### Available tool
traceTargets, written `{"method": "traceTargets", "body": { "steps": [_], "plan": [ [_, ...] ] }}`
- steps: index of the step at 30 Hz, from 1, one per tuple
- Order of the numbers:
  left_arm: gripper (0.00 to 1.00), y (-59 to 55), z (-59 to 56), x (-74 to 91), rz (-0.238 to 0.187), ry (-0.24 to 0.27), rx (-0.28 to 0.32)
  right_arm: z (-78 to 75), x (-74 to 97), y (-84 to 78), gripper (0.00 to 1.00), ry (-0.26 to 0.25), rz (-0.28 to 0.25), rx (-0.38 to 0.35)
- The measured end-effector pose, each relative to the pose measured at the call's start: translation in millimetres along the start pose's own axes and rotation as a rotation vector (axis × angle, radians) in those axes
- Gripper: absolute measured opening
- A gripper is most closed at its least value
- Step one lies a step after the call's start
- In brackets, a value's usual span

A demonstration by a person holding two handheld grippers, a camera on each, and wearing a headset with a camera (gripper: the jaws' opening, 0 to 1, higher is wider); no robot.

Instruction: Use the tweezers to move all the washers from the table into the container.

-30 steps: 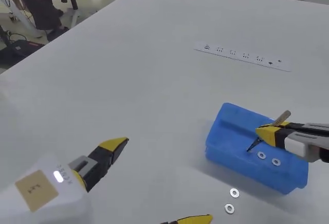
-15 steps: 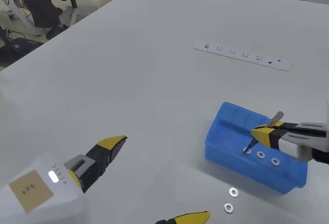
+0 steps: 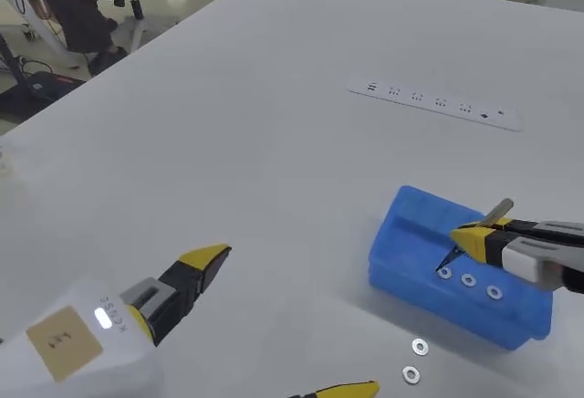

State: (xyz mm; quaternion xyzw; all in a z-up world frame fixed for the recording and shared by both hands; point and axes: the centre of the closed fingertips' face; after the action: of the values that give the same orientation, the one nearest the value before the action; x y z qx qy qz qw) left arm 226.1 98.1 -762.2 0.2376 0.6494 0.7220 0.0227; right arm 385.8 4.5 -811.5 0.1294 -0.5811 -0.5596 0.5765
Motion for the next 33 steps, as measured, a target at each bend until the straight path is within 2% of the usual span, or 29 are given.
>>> {"method": "traceTargets", "body": {
  "steps": [8,16,26,33],
  "plan": [
    [0.91,-0.6,-1.3,0.8,0.003,-0.001,-0.004,5.7,8.8,14.4,0.04,0.007,-0.058,-0.029],
    [0.91,0.3,-0.4,1.3,-0.004,0.005,0.0,11.5,26.5,26.6,0.04,0.01,-0.131,-0.081],
    [0.9,-0.8,-0.7,0.3,0.001,-0.001,-0.004,16.8,48.8,32.7,0.04,0.032,-0.2,-0.187],
    [0.89,-1.4,-0.4,0.1,0.004,-0.002,-0.004,26.3,58.7,29.0,0.04,0.047,-0.208,-0.216]
  ]
}}
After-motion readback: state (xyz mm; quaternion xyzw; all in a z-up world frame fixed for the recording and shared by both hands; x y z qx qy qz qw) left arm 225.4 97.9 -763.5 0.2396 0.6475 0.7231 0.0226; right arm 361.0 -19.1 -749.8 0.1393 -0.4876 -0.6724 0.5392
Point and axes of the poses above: the centre of the closed fingertips' face, and the gripper's own axes: x roughly backward along the fingers, z roughly to its left, y roughly out of its top, and after that the axes turned 7 degrees about -x, right-handed
